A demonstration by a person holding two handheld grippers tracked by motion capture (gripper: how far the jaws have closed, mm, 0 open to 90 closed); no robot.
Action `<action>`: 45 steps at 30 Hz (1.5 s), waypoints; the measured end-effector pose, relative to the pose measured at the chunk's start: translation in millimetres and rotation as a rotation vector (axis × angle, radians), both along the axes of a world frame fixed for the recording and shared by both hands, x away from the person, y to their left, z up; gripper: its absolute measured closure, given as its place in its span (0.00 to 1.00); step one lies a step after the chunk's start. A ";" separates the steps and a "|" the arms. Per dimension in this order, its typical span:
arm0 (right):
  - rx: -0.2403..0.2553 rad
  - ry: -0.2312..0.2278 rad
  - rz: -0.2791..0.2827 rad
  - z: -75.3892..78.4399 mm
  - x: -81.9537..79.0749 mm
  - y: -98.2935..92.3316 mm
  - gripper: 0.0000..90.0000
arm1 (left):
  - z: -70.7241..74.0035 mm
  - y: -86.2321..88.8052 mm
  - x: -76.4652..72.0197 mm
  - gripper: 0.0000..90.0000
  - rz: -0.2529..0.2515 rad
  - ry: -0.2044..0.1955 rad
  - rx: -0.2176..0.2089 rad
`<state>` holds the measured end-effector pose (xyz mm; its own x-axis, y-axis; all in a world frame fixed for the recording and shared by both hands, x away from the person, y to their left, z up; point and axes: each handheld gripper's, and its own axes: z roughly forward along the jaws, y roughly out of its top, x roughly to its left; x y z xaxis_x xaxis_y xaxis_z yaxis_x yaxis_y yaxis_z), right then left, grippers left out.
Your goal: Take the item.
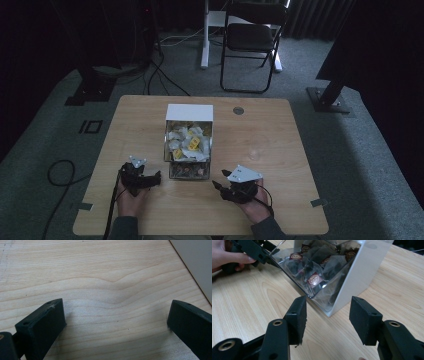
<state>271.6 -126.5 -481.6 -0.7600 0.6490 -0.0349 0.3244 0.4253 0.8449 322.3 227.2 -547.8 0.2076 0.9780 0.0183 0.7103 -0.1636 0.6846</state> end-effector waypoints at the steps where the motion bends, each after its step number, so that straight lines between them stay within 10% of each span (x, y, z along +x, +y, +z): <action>1: 0.000 -0.005 0.004 0.0 0.3 0.8 0.53 | 0.0 0.0 0.0 0.02 0.000 0.000 0.000; 45: -0.022 -0.029 0.140 -2.7 2.9 66.9 0.66 | -0.1 -0.1 0.0 0.02 0.001 -0.001 -0.002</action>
<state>274.4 -59.6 -484.3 -0.8415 0.5356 -0.0713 0.2363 0.4836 0.8428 322.3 227.0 -547.9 0.2064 0.9783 0.0171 0.7096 -0.1616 0.6858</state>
